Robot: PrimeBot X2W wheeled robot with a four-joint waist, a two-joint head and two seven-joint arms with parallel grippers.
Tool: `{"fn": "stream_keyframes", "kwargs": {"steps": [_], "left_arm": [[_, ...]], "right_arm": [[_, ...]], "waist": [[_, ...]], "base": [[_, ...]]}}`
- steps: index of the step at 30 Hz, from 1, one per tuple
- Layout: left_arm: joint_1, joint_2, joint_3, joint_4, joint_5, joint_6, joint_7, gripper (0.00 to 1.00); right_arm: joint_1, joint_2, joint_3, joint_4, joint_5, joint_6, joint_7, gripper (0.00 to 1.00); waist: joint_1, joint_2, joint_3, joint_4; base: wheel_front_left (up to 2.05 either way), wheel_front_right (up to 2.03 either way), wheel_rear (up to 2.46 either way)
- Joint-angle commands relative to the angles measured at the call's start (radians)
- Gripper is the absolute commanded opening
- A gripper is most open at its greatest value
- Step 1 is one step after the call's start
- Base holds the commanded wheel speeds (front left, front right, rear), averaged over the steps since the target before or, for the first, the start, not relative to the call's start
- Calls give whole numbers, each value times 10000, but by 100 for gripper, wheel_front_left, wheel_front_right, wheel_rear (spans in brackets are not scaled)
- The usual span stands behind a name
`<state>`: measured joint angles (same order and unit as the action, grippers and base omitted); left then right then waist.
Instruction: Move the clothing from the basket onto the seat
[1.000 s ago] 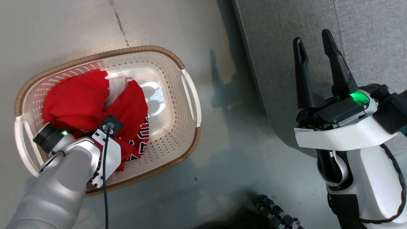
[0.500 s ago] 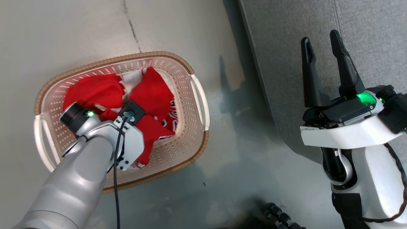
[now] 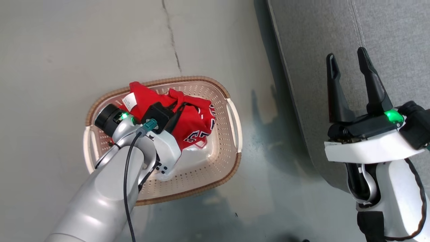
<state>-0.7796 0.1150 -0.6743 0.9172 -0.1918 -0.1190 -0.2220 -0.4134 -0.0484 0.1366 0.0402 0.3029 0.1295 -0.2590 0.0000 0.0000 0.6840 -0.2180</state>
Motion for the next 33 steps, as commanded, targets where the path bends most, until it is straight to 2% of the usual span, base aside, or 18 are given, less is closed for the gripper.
{"fn": "stream_keyframes", "kwargs": {"steps": [1, 13, 21, 33], "left_arm": [[236, 38, 143, -392, -201, 99, -144, 0], [1906, 72, 1192, -3682, -1384, 662, -427, 0], [2940, 247, 1913, -5872, -1776, 1002, -450, 0], [3933, 473, 2460, -7658, -1966, 1108, -453, 0]], "right_arm": [[211, -49, -118, 65, -159, 23, -67, 100], [932, -54, -429, 721, -753, 23, -67, 100], [1450, -51, -521, 1139, -897, 23, 116, 100], [2206, -128, -468, 1222, -818, 23, 541, 100]], "waist": [[0, 0, -508, 337], [0, 0, -2311, 1262], [0, 0, -3497, 1717], [0, 0, -4876, 1940]], "base": [[0, 0, 0], [0, 0, 0], [0, 0, 0], [0, 0, 0]]}}
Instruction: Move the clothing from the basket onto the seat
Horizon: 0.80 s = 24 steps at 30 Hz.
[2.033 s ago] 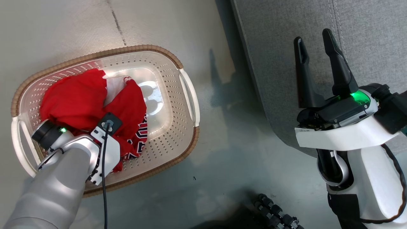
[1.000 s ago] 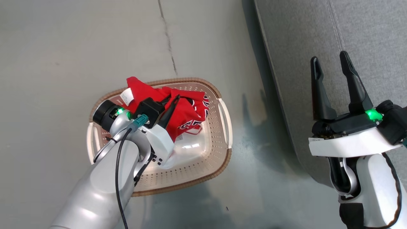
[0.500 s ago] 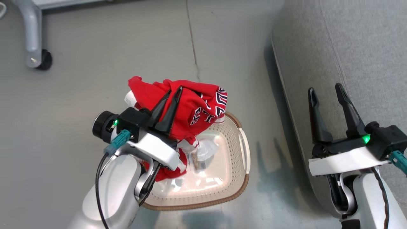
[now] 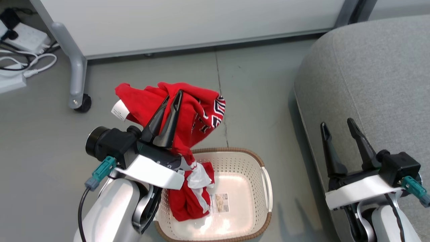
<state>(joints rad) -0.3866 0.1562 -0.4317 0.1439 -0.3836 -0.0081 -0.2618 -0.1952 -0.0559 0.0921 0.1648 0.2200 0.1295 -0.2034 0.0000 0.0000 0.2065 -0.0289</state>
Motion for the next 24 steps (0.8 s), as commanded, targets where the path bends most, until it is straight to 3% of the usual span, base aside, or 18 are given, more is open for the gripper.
{"fn": "stream_keyframes", "kwargs": {"steps": [1, 13, 24], "left_arm": [[154, 84, 58, -123, -58, 26, -54, 0], [1338, 247, -228, -924, -142, 314, 211, 0], [1789, 378, -320, -1299, -225, 549, 422, 0]], "right_arm": [[174, -73, 1, -19, 40, 23, 67, 100], [1169, -139, 179, -200, 192, 23, 496, 100], [1533, -126, 219, -331, 290, 23, 689, 100]], "waist": [[0, 0, -357, 64], [0, 0, -1591, 36], [0, 0, -1996, 25]], "base": [[0, 0, 0], [0, 0, 0], [0, 0, 0]]}}
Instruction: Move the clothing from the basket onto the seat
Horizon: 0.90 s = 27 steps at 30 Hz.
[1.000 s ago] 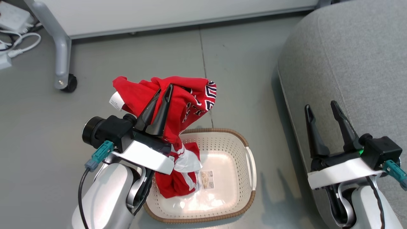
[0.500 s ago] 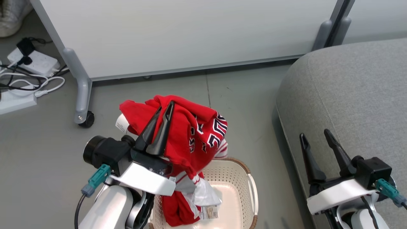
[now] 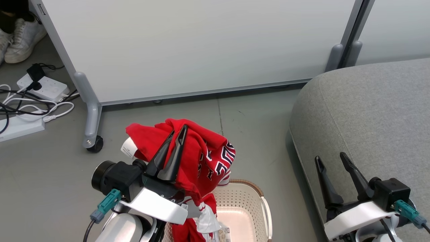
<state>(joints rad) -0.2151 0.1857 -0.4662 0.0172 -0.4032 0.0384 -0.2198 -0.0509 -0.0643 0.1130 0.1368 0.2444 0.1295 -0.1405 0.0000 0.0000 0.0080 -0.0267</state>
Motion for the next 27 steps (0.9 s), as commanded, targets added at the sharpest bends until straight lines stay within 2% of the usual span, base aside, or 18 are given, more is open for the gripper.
{"fn": "stream_keyframes", "kwargs": {"steps": [1, 17, 21, 27], "left_arm": [[73, 92, 33, -66, -36, 79, 7, 0], [173, 147, -29, -154, -139, 185, 40, 0], [118, 171, -57, -164, -164, 182, 47, 0], [-8, 198, -131, -171, -156, 171, 112, 0]], "right_arm": [[112, -40, 12, -58, 50, 23, 65, 100], [-27, -16, 391, -168, 107, 23, 67, 100], [-270, -9, 1079, -323, 166, 23, 139, 100], [-698, 33, 2979, -452, 548, 23, 219, 100]], "waist": [[0, 0, -24, 3], [0, 0, -102, 18], [0, 0, -120, 16], [0, 0, -113, 98]], "base": [[0, 0, 0], [0, 0, 0], [0, 0, 0], [0, 0, 0]]}}
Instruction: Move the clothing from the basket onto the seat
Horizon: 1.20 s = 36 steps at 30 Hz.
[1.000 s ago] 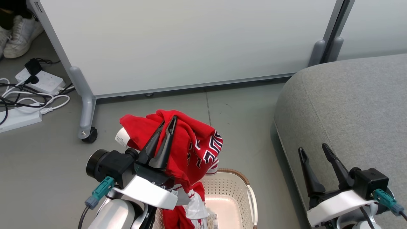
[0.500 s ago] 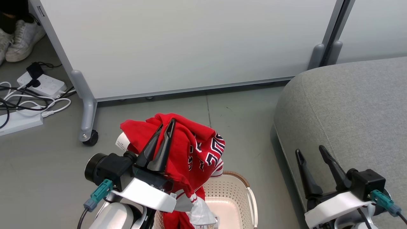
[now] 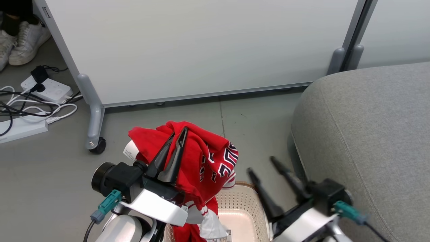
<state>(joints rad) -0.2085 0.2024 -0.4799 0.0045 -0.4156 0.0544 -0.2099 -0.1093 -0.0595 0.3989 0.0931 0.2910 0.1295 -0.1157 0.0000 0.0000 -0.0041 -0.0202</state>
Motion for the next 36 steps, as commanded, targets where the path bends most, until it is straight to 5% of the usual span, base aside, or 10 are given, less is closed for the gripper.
{"fn": "stream_keyframes", "kwargs": {"steps": [1, 10, 25, 26, 27, 28, 29, 35, 36], "left_arm": [[-99, 36, -2, -41, -16, 20, 2, 0], [-261, 18, -155, -42, -7, -26, 46, 0], [-412, -101, -418, 5, -47, -108, -22, 0], [-420, -101, -427, 9, -55, -107, -26, 0], [-425, -100, -436, 13, -56, -103, -33, 0], [-429, -104, -449, 14, -54, -102, -36, 0], [-435, -103, -458, 12, -53, -105, -45, 0], [-412, -72, -488, 19, -101, -103, -47, 0], [-407, -66, -482, 13, -119, -87, -46, 11]], "right_arm": [[-179, -6, 451, 32, 193, 23, -26, 100], [-1186, 45, 3119, 893, 1089, 23, -317, 100], [-3345, 59, 5020, 3038, 2297, 23, -1225, 100], [-3453, 60, 5073, 3121, 2374, 23, -1257, 90], [-3553, 61, 5146, 3205, 2473, 23, -1293, 44], [-3625, 62, 5175, 3277, 2556, 23, -1343, 12], [-3691, 61, 5210, 3328, 2624, 23, -1355, 0], [-3983, 57, 5467, 3635, 3023, 23, -1430, 0], [-4010, 63, 5472, 3646, 3095, 23, -1439, 0]], "waist": [[0, 0, 16, 54], [0, 0, 64, 231], [0, 0, 177, 665], [0, 0, 185, 682], [0, 0, 189, 695], [0, 0, 195, 707], [0, 0, 208, 719], [0, 0, 231, 705], [0, 0, 241, 693]], "base": [[0, 0, 0], [0, 0, 0], [0, 0, 0], [0, 0, 0], [0, 0, 0], [0, 0, 0], [0, 0, 0], [0, 0, 0], [0, 0, 0]]}}
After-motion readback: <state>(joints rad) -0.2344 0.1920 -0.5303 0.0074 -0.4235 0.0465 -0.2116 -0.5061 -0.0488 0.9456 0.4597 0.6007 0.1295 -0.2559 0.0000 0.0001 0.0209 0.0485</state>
